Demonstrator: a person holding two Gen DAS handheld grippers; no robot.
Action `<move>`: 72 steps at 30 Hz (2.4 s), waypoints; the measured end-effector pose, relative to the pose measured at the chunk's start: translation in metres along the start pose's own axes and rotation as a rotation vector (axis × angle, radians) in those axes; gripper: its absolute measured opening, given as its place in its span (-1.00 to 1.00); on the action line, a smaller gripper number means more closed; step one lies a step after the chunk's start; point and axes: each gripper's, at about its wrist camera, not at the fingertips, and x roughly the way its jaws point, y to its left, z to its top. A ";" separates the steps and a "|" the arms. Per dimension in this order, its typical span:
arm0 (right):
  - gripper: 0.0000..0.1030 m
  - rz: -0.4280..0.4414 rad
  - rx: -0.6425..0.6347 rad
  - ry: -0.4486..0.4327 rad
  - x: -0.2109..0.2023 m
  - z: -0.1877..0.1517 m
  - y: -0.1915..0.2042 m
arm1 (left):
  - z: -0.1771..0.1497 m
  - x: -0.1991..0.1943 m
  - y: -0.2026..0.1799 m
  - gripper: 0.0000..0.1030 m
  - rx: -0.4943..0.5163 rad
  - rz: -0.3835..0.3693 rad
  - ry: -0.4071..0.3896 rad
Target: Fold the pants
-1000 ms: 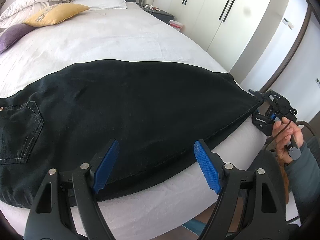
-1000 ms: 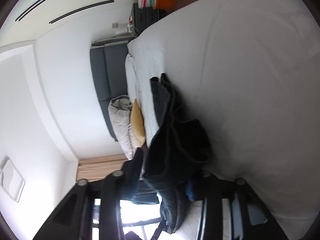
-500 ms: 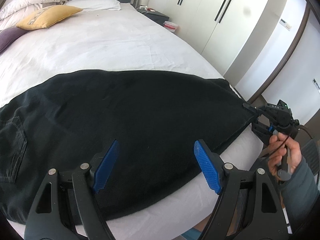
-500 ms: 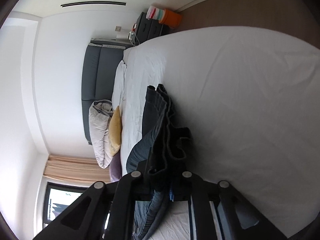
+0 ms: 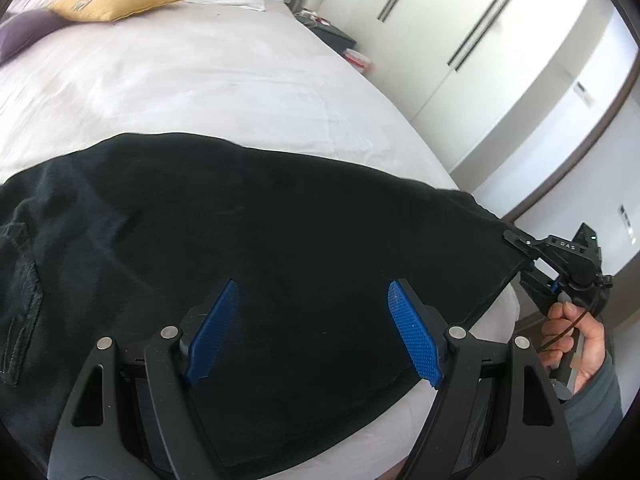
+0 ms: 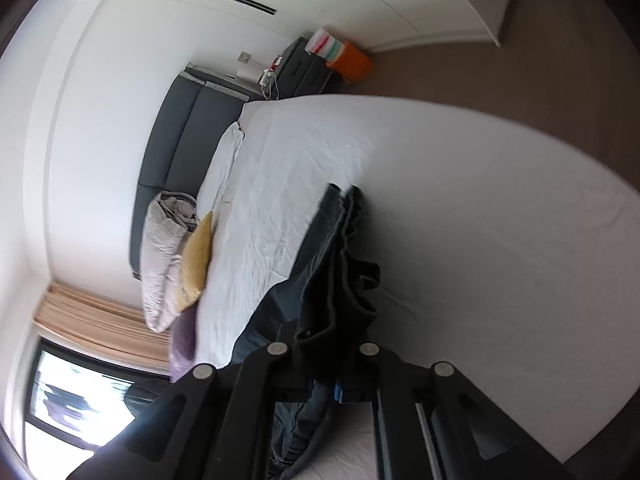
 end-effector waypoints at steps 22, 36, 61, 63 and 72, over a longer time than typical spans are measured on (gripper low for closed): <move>-0.86 -0.194 -1.315 0.161 0.064 -0.228 0.184 | 0.006 0.007 0.090 0.66 -0.463 -0.376 0.011; -0.86 -0.270 -1.652 -0.025 0.051 -0.275 0.178 | 0.052 0.055 0.077 -0.11 -0.401 -0.441 0.167; -0.65 -0.081 -1.908 0.180 0.064 -0.369 0.185 | 0.047 0.024 0.127 -0.88 -0.369 -0.268 0.137; -0.45 -0.056 -1.835 0.223 0.046 -0.358 0.183 | 0.050 0.028 0.118 -0.87 -0.365 -0.259 0.141; 0.12 0.028 -1.186 0.228 0.019 -0.197 0.187 | 0.052 0.023 0.115 -0.84 -0.349 -0.217 0.134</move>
